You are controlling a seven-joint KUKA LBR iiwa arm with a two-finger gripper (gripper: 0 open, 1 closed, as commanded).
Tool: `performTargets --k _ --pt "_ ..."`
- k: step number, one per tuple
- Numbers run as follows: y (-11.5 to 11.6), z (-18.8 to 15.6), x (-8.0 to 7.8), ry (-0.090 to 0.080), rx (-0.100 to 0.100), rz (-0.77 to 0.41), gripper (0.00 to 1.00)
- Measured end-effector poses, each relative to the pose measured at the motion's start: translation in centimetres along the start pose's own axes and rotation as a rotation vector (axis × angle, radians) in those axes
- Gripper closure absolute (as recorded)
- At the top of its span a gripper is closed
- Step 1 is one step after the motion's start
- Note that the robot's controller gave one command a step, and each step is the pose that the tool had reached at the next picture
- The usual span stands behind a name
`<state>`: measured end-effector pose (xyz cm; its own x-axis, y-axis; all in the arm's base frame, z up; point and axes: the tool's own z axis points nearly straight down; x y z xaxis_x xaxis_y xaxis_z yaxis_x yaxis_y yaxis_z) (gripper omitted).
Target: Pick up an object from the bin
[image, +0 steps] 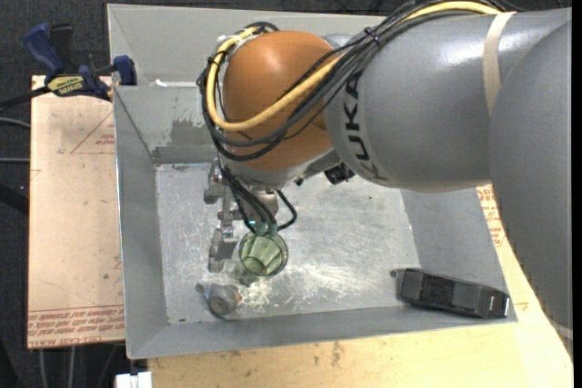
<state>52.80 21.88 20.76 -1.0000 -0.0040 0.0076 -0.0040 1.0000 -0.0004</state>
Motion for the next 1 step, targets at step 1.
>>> performTargets --k 1 --pt "-0.11 -0.43 -0.2 -0.008 -0.002 0.004 0.0"
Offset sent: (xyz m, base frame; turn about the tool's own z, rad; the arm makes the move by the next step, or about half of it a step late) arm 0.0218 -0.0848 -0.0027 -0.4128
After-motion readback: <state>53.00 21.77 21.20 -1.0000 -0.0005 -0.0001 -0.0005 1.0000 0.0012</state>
